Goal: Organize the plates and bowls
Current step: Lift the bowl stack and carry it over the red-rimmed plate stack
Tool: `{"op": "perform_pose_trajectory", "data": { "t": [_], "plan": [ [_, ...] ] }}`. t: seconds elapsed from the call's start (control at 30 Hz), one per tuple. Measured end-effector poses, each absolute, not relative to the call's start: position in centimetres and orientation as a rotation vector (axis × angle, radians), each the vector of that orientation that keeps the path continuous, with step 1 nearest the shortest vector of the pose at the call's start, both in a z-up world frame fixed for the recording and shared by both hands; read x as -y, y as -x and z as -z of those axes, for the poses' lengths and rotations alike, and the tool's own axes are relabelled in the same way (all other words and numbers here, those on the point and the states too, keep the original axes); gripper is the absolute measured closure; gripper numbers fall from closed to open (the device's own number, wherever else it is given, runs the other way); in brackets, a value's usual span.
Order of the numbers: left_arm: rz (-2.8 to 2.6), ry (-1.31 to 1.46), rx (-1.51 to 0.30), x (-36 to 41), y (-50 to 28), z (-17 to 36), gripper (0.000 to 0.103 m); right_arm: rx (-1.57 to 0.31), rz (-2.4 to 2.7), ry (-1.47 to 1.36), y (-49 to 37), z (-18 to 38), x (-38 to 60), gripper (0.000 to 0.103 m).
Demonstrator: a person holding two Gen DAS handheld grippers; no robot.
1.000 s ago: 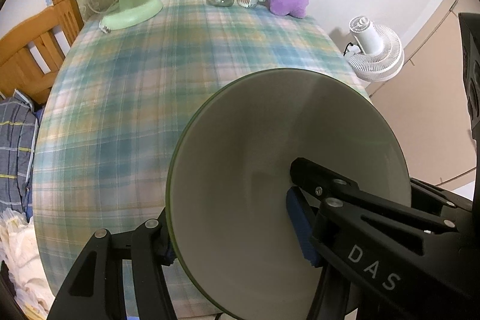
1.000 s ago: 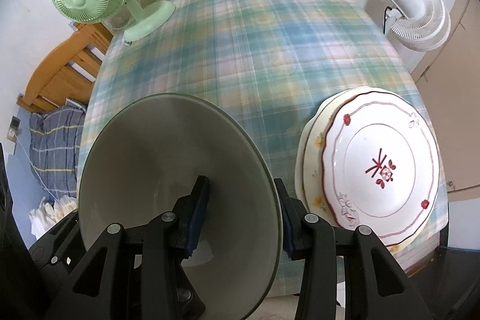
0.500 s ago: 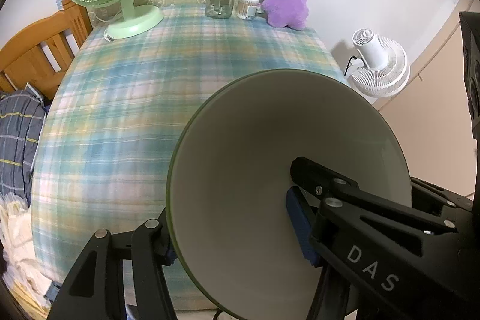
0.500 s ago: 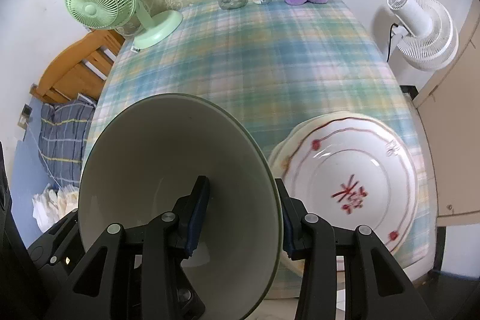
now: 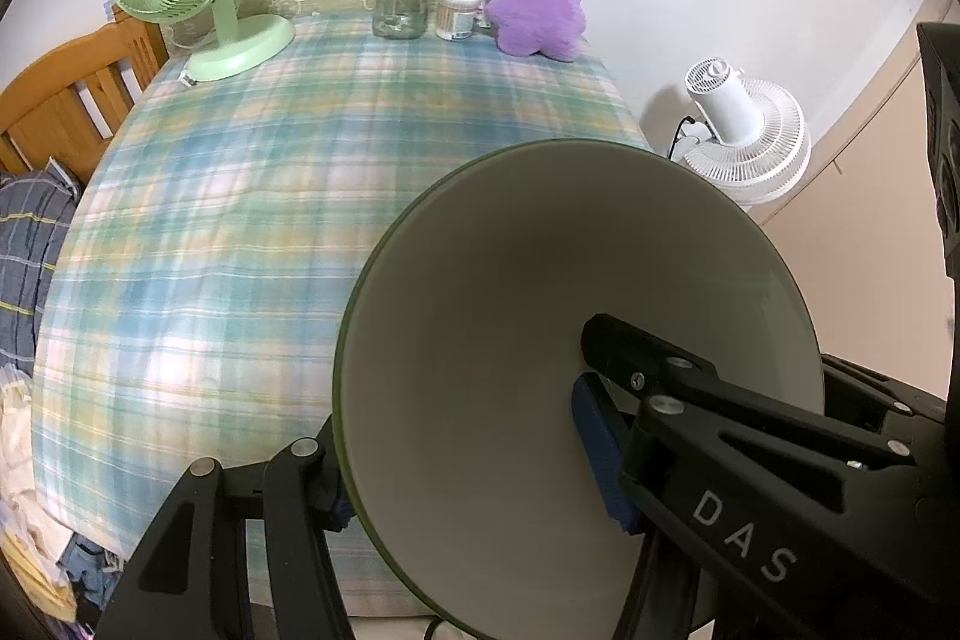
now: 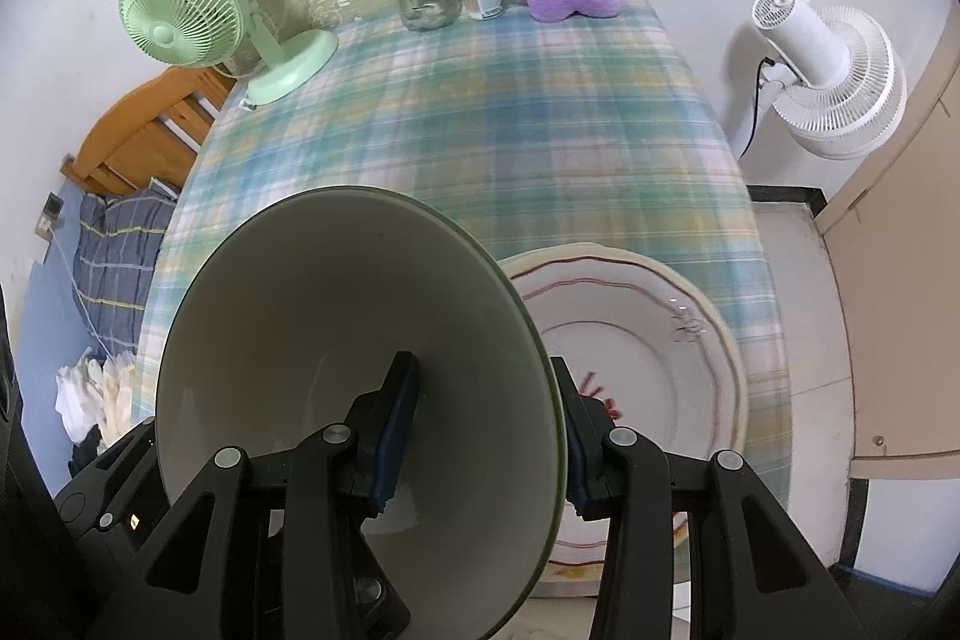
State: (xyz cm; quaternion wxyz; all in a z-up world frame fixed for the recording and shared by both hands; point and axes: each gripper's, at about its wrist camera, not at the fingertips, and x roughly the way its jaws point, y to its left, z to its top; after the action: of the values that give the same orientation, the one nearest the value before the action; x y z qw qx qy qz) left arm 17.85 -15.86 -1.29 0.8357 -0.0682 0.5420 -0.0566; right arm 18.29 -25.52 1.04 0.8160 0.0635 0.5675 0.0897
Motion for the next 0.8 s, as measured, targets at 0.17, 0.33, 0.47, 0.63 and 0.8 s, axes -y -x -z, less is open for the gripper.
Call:
{"op": "perform_pose_trajectory", "data": {
  "t": [0.17, 0.33, 0.47, 0.63, 0.8],
  "plan": [
    [0.113, 0.153, -1.158, 17.7, -17.9, 1.9, 0.042, -1.220, -0.196, -0.130, -18.3, -0.6, 27.5, 0.057],
    [0.104, 0.171, -1.175, 19.3, -18.0, 2.6, 0.042, -1.237, -0.201, -0.124, -18.4, 0.0, 29.1, 0.057],
    [0.101, 0.199, -1.194, 20.3, -18.1, 3.6, 0.042, -1.257, -0.203, -0.106, -18.7, 0.6, 30.0, 0.057],
    [0.096, 0.224, -1.221, 21.3, -18.4, 4.9, 0.042, -1.287, -0.199, -0.088, -19.1, 1.8, 31.5, 0.057],
    [0.077, 0.236, -1.255, 21.7, -18.6, 6.0, 0.042, -1.328, -0.206, -0.079, -19.7, 3.2, 32.1, 0.057]
  ]
}}
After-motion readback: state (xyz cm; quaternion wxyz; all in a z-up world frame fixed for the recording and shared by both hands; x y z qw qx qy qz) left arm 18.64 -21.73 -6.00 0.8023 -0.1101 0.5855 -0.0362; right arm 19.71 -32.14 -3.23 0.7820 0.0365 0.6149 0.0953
